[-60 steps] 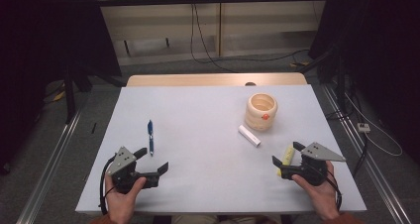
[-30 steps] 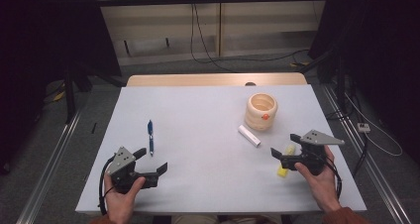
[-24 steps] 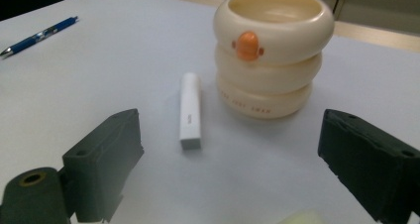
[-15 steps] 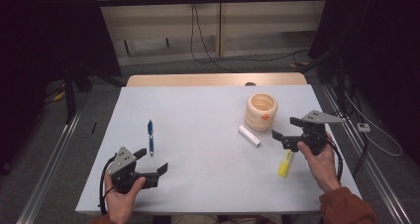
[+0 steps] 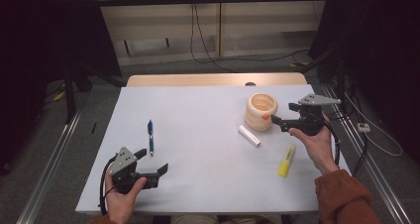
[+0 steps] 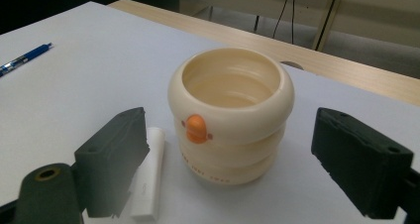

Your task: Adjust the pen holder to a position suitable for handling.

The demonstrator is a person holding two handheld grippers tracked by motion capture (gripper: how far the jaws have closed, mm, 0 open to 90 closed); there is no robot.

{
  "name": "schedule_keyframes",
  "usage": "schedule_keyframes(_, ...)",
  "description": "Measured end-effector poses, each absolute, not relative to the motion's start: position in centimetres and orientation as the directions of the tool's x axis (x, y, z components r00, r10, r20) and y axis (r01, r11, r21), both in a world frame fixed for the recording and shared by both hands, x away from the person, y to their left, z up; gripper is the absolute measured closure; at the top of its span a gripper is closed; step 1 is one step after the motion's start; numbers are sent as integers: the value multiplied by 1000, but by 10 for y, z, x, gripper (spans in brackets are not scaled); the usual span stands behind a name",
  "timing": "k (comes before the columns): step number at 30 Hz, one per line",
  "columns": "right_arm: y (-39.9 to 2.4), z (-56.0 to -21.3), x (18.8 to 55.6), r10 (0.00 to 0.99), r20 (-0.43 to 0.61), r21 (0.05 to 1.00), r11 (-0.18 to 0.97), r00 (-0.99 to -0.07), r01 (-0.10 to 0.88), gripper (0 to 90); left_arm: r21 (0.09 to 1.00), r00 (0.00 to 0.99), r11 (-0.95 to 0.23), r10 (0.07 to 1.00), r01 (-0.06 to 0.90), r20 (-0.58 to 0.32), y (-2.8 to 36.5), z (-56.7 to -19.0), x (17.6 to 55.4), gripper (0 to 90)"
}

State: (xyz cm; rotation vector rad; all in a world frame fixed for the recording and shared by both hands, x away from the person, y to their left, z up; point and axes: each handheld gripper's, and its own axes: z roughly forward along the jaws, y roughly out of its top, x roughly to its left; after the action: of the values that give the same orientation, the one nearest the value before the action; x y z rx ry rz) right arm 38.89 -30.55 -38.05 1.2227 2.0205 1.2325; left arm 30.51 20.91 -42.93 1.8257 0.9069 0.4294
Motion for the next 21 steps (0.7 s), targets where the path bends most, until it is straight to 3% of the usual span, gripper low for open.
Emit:
schedule_keyframes(6, -307, -374, 401, 868, 44, 871, 210, -495, 445, 173, 897, 653, -206, 749, 391, -112, 209, -430, 305, 71)
schedule_keyframes(21, -305, -371, 443, 883, 27, 850, 226, -468, 475, 326, 896, 660, -210, 742, 391, -114, 207, -430, 307, 71)
